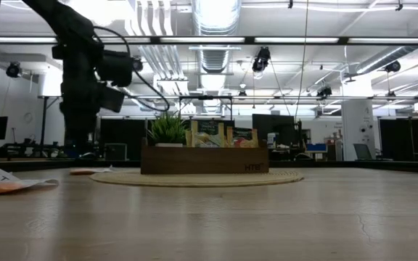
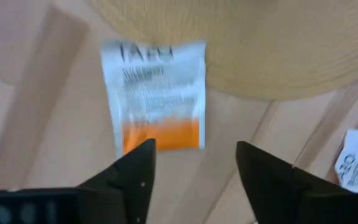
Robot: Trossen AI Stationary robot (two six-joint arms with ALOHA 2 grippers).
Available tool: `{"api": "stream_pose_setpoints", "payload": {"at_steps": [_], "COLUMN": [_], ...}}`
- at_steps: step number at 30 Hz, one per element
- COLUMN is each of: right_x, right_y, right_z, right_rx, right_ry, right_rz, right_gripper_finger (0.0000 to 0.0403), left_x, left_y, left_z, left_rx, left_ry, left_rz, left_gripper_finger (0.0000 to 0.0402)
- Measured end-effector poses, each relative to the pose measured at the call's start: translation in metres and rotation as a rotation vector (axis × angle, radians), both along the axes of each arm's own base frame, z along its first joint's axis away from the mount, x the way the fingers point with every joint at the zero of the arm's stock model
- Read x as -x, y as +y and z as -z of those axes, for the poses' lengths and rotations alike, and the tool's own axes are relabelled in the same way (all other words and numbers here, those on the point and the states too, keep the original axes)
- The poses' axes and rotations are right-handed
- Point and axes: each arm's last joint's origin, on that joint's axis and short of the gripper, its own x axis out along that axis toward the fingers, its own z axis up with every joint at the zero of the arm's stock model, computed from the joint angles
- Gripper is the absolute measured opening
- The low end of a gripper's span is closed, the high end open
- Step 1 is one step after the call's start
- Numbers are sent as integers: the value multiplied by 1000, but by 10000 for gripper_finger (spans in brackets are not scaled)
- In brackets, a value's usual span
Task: Pick & Place Tea
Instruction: Put the white tea bag into the left section of the wooden organizer
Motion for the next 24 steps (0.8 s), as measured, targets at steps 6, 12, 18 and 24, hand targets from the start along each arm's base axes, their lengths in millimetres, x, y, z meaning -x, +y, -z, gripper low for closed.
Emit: {"api": "stream_pose_setpoints", "payload": {"at_steps": [6, 12, 18, 24], "right_x": [0, 0, 0, 0], "right_y": [0, 0, 0, 0], "right_z": [0, 0, 0, 0], "right_rx": [2, 1, 0, 1], "right_ry": [1, 1, 0, 0], "right_rz": [-1, 0, 0, 1], "right_gripper_finger": [178, 178, 178, 178], "left_x": [-1, -11, -17, -19], "left_y": [-10, -16, -14, -13], "left_z": [9, 8, 8, 13], "left_rx": [-69, -174, -211, -218], "left_ry": [71, 60, 2, 31], "left_rz": [15, 31, -36, -30], "left_gripper_finger": [246, 246, 246, 245]}}
